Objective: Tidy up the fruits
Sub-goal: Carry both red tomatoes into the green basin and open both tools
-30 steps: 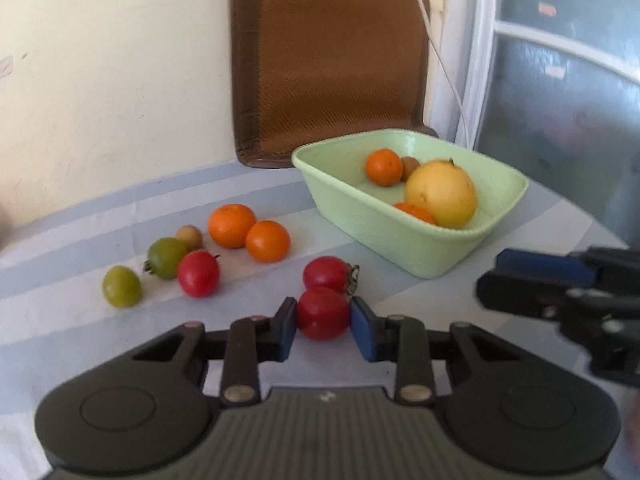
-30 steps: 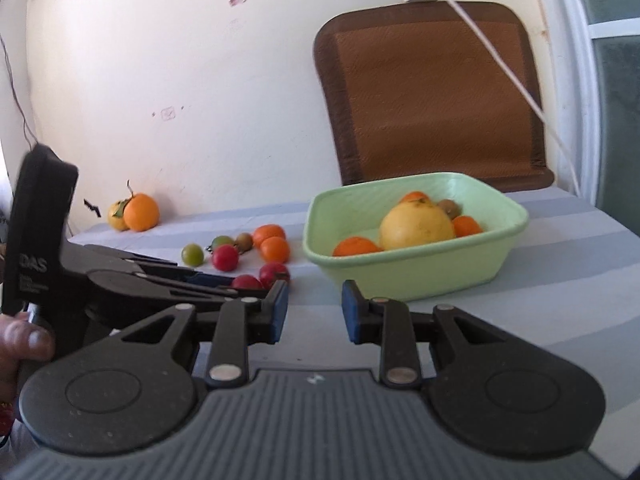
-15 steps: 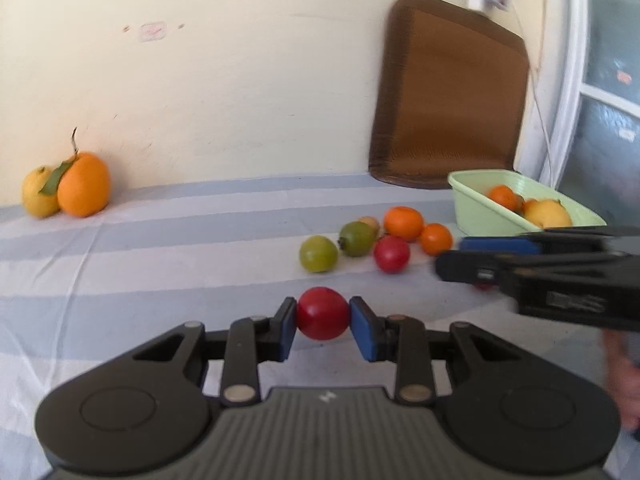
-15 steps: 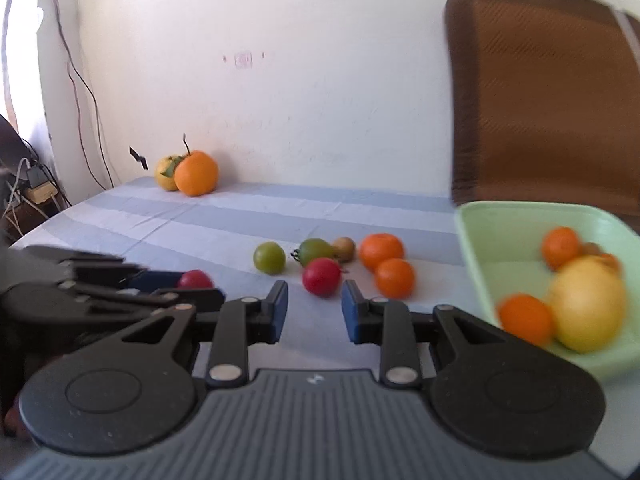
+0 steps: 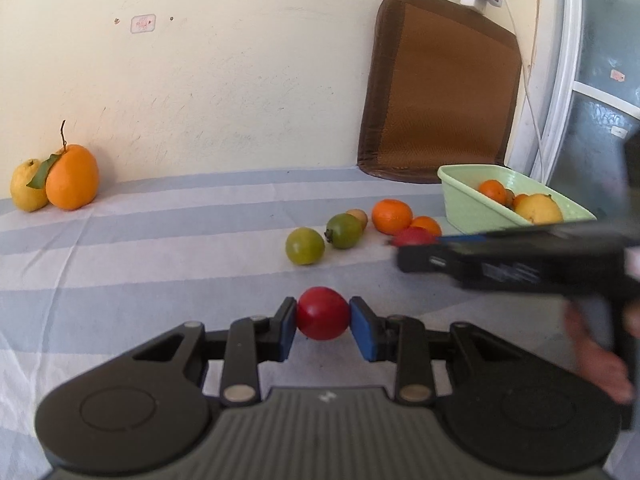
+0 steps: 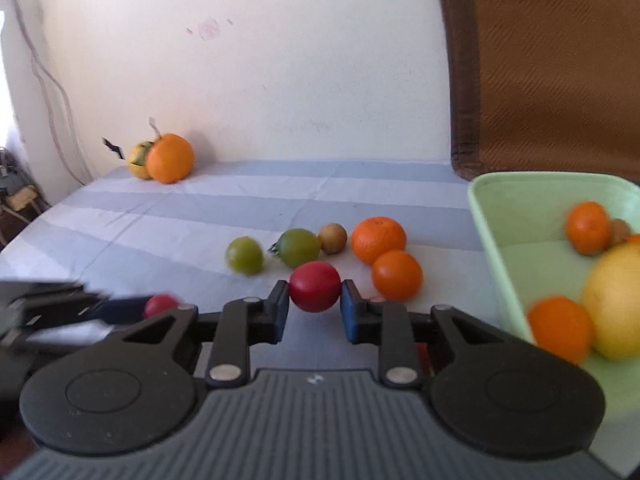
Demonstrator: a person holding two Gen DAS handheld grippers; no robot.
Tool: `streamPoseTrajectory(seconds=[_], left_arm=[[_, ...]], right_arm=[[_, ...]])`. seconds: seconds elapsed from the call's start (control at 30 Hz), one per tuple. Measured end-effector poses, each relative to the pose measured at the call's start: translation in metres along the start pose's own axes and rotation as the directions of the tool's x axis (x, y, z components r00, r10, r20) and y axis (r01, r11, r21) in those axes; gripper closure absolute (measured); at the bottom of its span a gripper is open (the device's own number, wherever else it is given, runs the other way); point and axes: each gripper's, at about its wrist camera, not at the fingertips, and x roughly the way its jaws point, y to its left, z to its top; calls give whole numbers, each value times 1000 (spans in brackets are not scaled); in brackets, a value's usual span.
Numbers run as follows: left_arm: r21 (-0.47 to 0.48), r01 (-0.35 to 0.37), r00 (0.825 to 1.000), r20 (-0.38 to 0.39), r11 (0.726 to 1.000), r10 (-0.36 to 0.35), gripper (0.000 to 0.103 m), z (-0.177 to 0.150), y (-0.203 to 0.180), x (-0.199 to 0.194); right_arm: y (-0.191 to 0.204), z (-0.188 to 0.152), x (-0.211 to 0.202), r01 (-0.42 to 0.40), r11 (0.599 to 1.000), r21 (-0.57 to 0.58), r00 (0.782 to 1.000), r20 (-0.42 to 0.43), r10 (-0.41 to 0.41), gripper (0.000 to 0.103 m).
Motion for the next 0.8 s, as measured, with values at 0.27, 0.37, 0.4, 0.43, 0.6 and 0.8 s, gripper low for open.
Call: streamPoseTrajectory(seconds=[0.27, 0.37, 0.4, 0.43, 0.6, 0.8], left_arm=[[70, 104, 994, -26, 992, -103, 74, -10, -49, -5], [83, 155, 988, -35, 984, -153, 74, -3, -68, -4], [87, 167, 986, -34, 982, -165, 74, 2, -72, -3], [92, 177, 984, -31, 980, -175, 74, 9, -79, -2], [97, 234, 972, 2, 967, -236, 73, 56, -112, 11], [67, 260, 965, -29, 963, -259, 73, 90, -136, 59]], right_arm=[[-8, -59, -89, 36, 999, -28, 996, 86, -34, 73], [-16, -69, -108, 94, 995, -20, 985, 146, -90, 73], [-20, -69, -113, 110, 994, -10, 980, 167, -107, 73], [-26, -68, -118, 124, 992, 5, 974, 189, -123, 73], [-66, -49, -125, 183, 975, 123, 945, 251, -209, 73], [-79, -38, -113, 192, 974, 121, 939, 267, -218, 73]])
